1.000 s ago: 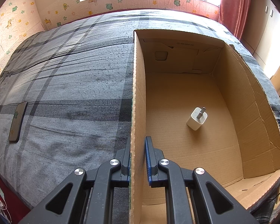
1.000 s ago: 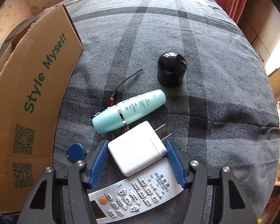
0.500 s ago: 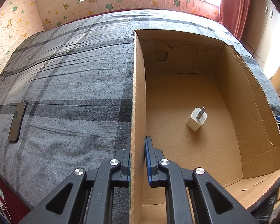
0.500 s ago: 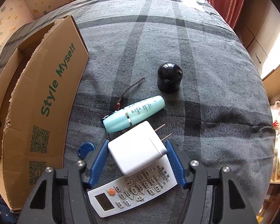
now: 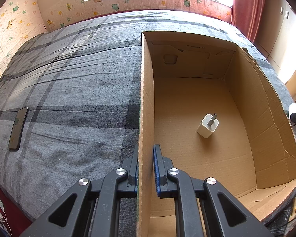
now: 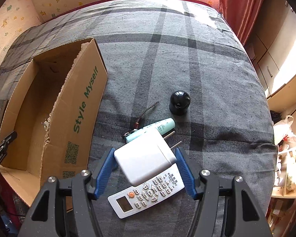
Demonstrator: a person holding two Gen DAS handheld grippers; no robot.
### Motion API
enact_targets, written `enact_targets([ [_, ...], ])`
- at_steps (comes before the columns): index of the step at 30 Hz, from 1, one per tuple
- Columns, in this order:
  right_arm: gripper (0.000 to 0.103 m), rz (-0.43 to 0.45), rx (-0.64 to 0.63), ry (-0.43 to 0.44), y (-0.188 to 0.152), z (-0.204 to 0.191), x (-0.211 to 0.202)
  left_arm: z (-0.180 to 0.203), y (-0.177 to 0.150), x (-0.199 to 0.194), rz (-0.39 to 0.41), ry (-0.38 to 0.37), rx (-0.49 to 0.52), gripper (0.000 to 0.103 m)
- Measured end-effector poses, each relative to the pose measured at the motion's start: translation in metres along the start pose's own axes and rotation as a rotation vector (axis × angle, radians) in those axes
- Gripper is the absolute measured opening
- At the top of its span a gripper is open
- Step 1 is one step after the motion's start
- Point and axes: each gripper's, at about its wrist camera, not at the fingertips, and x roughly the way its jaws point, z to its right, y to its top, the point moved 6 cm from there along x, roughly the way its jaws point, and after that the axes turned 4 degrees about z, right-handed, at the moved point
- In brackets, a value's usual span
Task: Organize rigid objects
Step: 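Carry the charger block with the right gripper into the box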
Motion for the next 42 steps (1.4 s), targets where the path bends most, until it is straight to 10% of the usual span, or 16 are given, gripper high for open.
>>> enact_targets([
  [42,0.066,0.053,-0.254,0.164,0.043,-0.154,-0.035,0.003,0.001,0.000,0.000,0.002,0.002,0.012],
])
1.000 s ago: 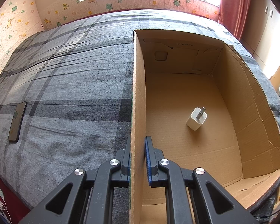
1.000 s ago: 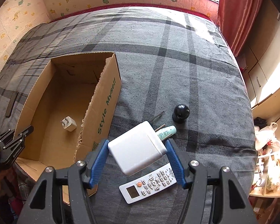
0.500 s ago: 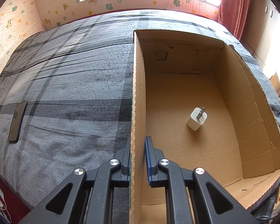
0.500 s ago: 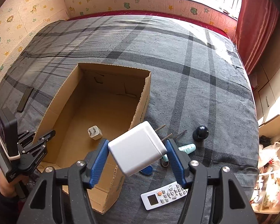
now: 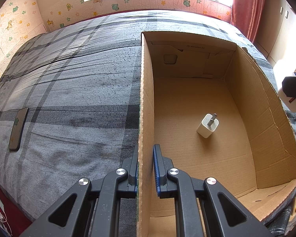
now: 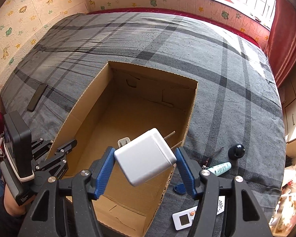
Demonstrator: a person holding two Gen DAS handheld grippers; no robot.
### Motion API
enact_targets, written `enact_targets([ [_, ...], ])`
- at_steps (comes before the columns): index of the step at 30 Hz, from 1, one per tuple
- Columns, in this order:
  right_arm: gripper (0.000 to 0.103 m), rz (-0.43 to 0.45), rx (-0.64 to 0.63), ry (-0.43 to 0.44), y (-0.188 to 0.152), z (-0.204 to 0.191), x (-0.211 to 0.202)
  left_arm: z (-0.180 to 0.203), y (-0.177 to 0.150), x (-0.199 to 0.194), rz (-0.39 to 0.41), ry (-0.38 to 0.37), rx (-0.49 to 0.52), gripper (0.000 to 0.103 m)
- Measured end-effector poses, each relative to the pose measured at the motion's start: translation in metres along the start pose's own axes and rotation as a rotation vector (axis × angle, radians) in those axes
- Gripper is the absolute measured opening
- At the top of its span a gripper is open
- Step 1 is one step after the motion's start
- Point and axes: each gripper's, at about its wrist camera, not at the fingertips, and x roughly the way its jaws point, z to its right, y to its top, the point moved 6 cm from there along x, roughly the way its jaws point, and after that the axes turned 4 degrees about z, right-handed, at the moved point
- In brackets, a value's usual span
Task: Organize rigid objects
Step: 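Carry the charger block with the right gripper into the box, then open the right gripper to release the charger beside the adapter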
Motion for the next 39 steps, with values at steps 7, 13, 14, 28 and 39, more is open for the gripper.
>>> enact_targets([
  [7,0.066,-0.046,-0.022,0.013,-0.005,-0.017,0.023,0.001,0.000,0.000,0.000,-0.001,-0.001,0.012],
  [13,0.066,-0.103,-0.030,0.014,-0.014,-0.028,0.050,0.001,0.000,0.000,0.000,0.000,0.000,0.012],
  [14,0.066,-0.113,-0.031,0.014,-0.016,-0.029,0.054,0.001,0.000,0.000,0.000,0.000,-0.001,0.012],
  [28,0.066,-0.207,-0.047,-0.014,-0.030,-0.039,0.095,0.002,0.001,0.000,0.001,0.004,0.004,0.012],
  [39,0.066,-0.265,-0.033,-0.010,-0.038,-0.043,0.118,0.001,0.001,0.000,0.000,0.002,0.001,0.013],
])
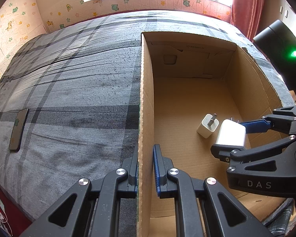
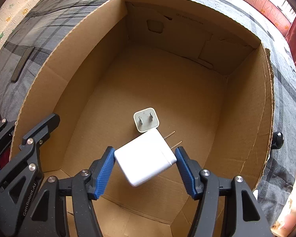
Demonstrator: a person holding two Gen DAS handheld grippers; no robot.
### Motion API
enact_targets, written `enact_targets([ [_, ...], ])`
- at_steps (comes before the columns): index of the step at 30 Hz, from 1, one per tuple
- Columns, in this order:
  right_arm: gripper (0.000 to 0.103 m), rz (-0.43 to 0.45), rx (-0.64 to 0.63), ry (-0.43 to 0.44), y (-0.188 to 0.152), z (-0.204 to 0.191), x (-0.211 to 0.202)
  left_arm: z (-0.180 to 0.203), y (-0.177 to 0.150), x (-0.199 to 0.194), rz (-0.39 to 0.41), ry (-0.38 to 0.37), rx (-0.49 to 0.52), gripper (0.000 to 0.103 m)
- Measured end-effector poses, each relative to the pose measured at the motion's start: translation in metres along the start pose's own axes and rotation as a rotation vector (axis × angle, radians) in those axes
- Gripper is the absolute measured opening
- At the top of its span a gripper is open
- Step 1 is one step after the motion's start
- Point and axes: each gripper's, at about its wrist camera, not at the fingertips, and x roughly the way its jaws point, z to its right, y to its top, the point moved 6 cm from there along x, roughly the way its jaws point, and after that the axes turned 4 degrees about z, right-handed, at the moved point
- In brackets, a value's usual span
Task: Organize rigid objects
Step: 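Open the right gripper to release the charger beside the adapter, then withdraw the right gripper from the box toward the white remote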
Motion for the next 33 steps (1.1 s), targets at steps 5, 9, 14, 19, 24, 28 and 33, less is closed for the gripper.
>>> enact_targets([
  [5,0.067,0.002,0.011,0.019,0.002,0.001,0.001,0.000,0.000,0.000,0.000,0.000,-0.001,0.013],
  [9,0.069,0.023,0.017,0.017,0.005,0.006,-0.005,-0.001,0.000,0.000,0.000,0.006,0.002,0.013],
  [14,0.069,0.059,0.027,0.017,0.010,0.008,-0.016,-0.001,0.000,0.000,-0.002,0.002,-0.001,0.012],
  [19,0.069,0.099,0.017,0.001,0.011,0.008,-0.034,-0.001,0.000,0.000,-0.002,0.002,-0.001,0.013],
  [24,0.070,0.124,0.015,-0.015,0.006,0.001,-0.048,-0.001,0.000,0.000,-0.002,0.002,0.000,0.013],
  [28,0.073,0.149,0.015,-0.026,0.005,0.001,-0.066,-0.001,0.000,0.000,-0.001,0.002,0.000,0.012],
  [33,0.079,0.183,0.031,-0.031,0.005,0.009,-0.081,-0.001,0.000,0.000,-0.002,0.003,0.000,0.012],
])
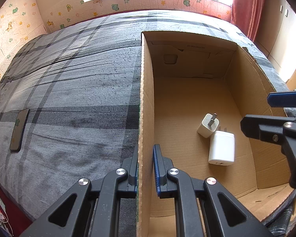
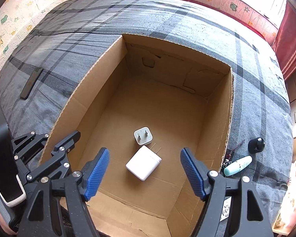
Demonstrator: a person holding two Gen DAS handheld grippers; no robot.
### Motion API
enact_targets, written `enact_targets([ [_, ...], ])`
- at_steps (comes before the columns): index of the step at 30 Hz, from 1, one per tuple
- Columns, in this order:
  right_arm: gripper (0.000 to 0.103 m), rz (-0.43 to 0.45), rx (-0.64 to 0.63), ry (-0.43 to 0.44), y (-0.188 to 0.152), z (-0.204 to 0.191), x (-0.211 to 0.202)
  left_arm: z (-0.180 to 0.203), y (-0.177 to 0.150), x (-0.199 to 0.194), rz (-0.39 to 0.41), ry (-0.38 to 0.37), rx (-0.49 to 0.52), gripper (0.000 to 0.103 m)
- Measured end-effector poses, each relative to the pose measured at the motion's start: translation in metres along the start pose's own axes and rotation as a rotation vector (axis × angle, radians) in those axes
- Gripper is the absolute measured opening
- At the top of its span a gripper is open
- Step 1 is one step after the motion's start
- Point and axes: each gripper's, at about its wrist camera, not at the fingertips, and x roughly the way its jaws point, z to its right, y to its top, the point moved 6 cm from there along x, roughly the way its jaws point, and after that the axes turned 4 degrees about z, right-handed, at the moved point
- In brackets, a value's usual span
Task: Organize rigid objects
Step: 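Withdraw the right gripper from the box toward the white remote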
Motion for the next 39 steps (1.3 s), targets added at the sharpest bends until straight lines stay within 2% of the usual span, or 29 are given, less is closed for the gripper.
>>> enact_targets([
  [4,0.081,0.023,0.022,-0.009,0.002,0.008,-0.011,0.000,0.000,0.000,0.000,0.001,0.001,0.012],
  [5,0.084,0.029,0.028,-0.011,0.002,0.011,-0.014,0.000,0.000,0.000,0.000,0.000,0.000,0.012],
  [6,0.093,0.037,0.035,-0.012,0.003,0.012,-0.016,0.000,0.000,0.000,0.000,0.000,0.000,0.012],
  [8,0.099,0.059,0.048,-0.016,0.003,0.018,-0.025,0.000,0.000,0.000,0.001,0.001,0.000,0.012],
  [12,0.103,0.087,0.075,-0.031,0.004,0.031,-0.039,0.000,0.000,0.000,0.000,0.001,0.000,0.012],
  [17,0.103,0.118,0.131,-0.055,0.002,0.056,-0.055,0.000,0.001,0.000,0.000,0.002,0.000,0.012],
  [27,0.103,0.129,0.255,-0.172,-0.023,0.126,-0.074,0.000,0.000,0.000,0.000,0.002,0.001,0.012],
  [32,0.103,0.093,0.333,-0.209,-0.047,0.158,-0.066,0.001,0.000,0.000,-0.001,0.003,0.000,0.012],
  [39,0.103,0.010,0.425,-0.256,-0.088,0.186,-0.035,0.001,0.001,0.000,0.000,0.003,0.000,0.012],
])
